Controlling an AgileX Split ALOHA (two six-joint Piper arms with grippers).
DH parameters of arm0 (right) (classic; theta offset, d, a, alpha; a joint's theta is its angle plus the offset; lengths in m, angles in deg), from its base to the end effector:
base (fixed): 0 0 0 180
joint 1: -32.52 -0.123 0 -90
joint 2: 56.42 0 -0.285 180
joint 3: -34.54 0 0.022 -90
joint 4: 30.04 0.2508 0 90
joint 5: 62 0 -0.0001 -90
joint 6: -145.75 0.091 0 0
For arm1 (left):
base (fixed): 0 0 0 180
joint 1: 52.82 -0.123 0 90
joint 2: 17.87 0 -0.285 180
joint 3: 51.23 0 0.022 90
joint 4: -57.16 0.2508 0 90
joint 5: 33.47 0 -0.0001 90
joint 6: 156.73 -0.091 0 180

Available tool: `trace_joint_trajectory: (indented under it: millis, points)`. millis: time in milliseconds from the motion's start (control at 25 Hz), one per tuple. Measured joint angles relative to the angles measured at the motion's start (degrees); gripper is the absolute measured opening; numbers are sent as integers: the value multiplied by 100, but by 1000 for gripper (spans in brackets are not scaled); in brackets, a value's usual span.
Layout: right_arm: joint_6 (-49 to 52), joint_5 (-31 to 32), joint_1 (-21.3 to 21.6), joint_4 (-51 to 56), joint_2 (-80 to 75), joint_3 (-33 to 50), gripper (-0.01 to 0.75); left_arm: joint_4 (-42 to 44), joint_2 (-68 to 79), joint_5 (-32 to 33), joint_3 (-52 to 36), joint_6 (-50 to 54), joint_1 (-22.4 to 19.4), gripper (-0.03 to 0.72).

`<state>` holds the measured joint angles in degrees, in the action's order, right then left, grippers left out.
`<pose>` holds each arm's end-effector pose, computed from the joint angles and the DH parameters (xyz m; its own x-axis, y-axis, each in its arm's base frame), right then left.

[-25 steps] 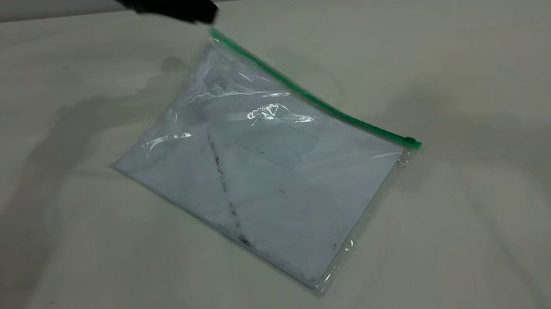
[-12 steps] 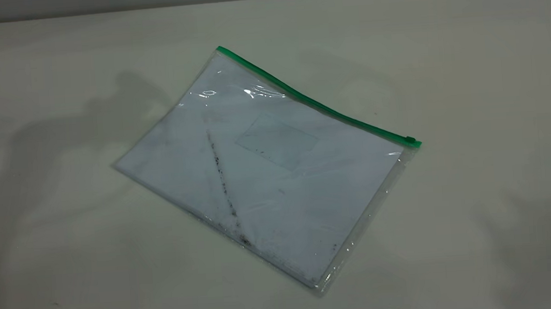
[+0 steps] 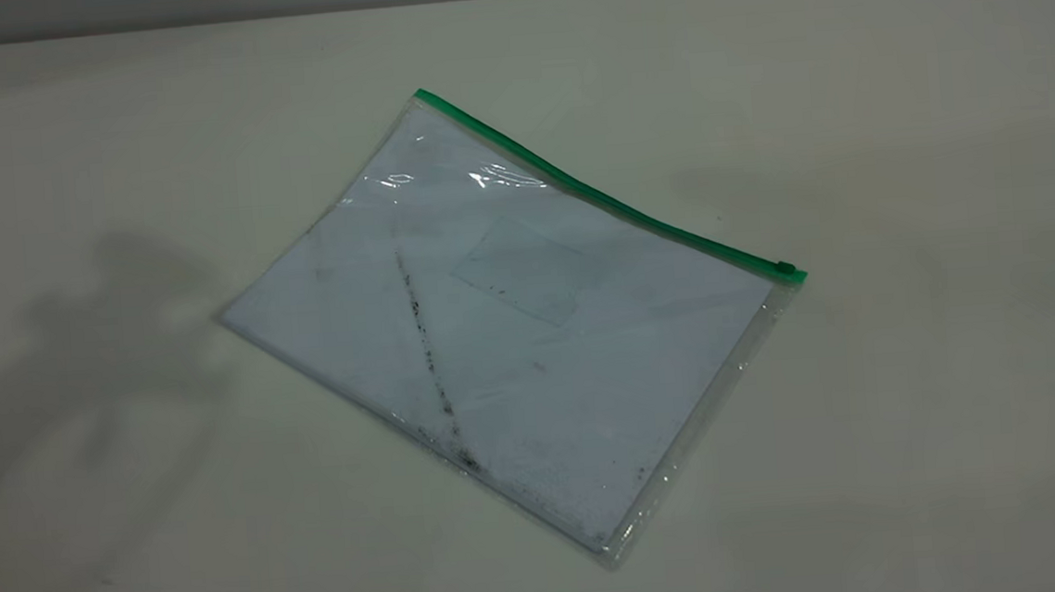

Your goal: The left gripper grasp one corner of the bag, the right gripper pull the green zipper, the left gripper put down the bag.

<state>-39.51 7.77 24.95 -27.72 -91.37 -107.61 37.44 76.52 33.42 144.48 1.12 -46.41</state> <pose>0.0538 0.0106 0.3092 -0.7726 -0.1810 -0.6085 -0.2152 0.9764 -0.0172 0.3087 -0.0631 0.4077 -0.7126 0.3138 -0.6275 0.4746 0.8743 -0.1018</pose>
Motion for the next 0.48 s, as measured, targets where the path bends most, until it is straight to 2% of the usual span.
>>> trace_joint_trajectory:
  millis: [200, 480]
  points:
    - [384, -519, 0, -145, 735, 1082, 422, 546, -1312, 0, -778, 525, 0, 537]
    - [635, -567, 4, -232, 867, 1186, 422, 1167, -3516, 0, -2967, 813, 0, 537]
